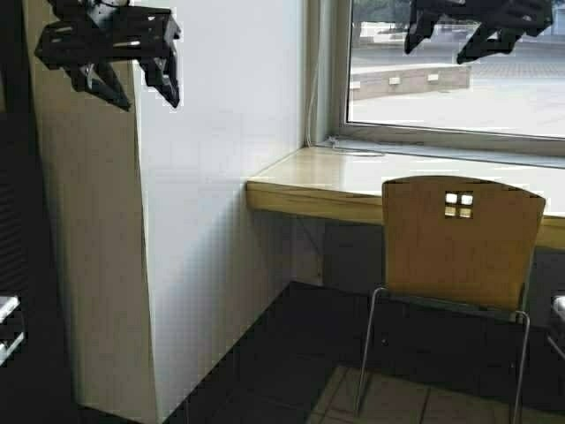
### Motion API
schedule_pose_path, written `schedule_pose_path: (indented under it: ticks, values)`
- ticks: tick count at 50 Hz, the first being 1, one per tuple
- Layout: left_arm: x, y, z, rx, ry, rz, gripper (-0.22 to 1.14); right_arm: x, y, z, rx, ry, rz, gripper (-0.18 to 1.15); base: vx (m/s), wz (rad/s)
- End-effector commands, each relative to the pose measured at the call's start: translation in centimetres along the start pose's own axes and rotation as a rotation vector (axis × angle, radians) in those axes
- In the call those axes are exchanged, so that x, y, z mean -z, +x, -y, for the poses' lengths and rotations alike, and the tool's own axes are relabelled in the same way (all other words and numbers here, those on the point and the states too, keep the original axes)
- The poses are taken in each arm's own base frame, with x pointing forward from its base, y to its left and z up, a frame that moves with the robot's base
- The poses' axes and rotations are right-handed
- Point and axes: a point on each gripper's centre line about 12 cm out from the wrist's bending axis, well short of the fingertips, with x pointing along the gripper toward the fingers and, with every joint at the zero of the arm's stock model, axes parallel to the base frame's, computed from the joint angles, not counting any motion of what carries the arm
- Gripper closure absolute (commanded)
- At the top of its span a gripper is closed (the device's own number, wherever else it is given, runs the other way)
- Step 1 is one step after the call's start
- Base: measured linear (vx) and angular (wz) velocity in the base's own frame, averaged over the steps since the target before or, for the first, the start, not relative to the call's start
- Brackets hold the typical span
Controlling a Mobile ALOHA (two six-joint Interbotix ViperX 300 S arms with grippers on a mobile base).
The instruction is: Push the chairs under the table
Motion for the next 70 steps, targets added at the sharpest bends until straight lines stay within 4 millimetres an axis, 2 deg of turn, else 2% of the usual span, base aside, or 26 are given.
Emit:
schedule_pose_path:
  ticks: [1,14,20,30,49,70]
  values:
    - [-1.5,-0.7,0.3,0.009,-0.012,0.051,-0.03,-1.4,-0.3,-0.2,-0.005,-0.002,0.035,-0.02,-0.38,-0.1]
    - [-1.5,-0.9,0.3,0.011,-0.015,0.055,-0.03,-0.8,0.9,-0.1,0.001,-0.005,0.002,-0.02,-0.37,-0.21]
    - [-0.9,-0.4,0.2,0.007,-0.019,0.033,-0.03,-0.3,1.1,0.1,0.005,-0.014,-0.015,-0.02,-0.36,-0.13]
    - [-1.7,-0.9,0.4,0.015,-0.041,0.045,-0.03,0.4,1.7,0.2,0.01,-0.043,-0.042,-0.02,-0.35,-0.06]
    - [-1.4,-0.7,0.4,0.015,-0.049,0.033,-0.03,-0.4,1.4,0.0,0.007,-0.041,-0.058,-0.02,-0.25,-0.05]
    - [-0.9,-0.3,0.3,0.011,-0.045,0.013,-0.03,0.0,1.9,0.1,0.011,-0.027,-0.083,-0.02,-0.2,-0.12]
